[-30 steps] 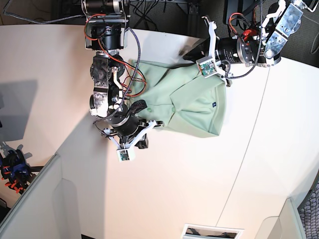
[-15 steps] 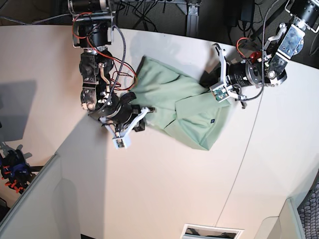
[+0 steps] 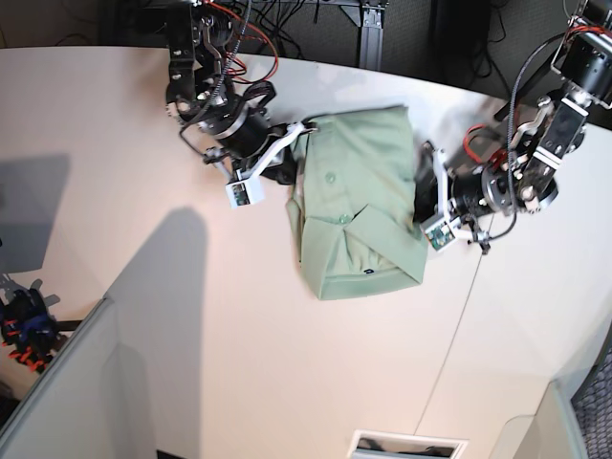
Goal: Fold the T-shirt properly
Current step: 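Press and square the folded shirt's sides with both grippers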
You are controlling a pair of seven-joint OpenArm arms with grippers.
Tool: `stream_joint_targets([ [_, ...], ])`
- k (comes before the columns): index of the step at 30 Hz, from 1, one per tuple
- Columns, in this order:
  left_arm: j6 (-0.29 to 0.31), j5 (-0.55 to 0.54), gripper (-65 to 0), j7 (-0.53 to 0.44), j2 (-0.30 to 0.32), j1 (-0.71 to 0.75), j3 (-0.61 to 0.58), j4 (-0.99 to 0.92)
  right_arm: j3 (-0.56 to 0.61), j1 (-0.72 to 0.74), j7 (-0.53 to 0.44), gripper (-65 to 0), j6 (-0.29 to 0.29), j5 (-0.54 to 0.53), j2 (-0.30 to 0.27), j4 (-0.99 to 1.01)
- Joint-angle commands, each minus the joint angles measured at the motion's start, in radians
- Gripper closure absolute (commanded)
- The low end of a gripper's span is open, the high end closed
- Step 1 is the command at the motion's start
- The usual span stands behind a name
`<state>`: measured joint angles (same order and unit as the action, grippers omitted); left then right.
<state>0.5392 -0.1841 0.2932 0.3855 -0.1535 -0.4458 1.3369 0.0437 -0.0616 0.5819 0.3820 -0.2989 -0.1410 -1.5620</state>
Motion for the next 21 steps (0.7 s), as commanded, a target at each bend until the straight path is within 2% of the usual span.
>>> stream_joint_targets([
  [1, -0.005, 0.002, 0.0, -0.01, 0.008, -0.027, 0.002, -0.002, 0.0, -0.009, -0.005, 0.0, 0.008, -0.017, 0.011, -0.039],
  [4, -0.005, 0.002, 0.0, -0.011, 0.009, -0.05, 0.002, -0.018, 0.0, -0.047, -0.006, 0.0, 0.009, -0.003, 0.046, -0.086],
  [8, -0.048, 0.0, 0.0, 0.006, 0.012, -0.05, 0.035, -0.016, -0.007, -0.047, -0.01, 0.0, 0.008, 0.04, 0.061, -0.115],
  [13, -0.063, -0.07, 0.0, 0.057, 0.028, -0.032, 0.16, 0.011, -0.068, -0.044, -0.009, 0.0, 0.008, 0.056, 0.061, -0.171],
  [17, -0.014, -0.17, 0.0, 0.084, 0.05, 0.014, 0.24, 0.107, -0.115, -0.044, -0.009, 0.0, 0.008, -0.018, 0.061, -0.228],
  [21, 0.048, -0.314, 0.0, 0.147, 0.049, 0.072, 0.275, 0.216, -0.106, -0.042, -0.009, 0.0, 0.012, -0.115, 0.081, -0.259],
])
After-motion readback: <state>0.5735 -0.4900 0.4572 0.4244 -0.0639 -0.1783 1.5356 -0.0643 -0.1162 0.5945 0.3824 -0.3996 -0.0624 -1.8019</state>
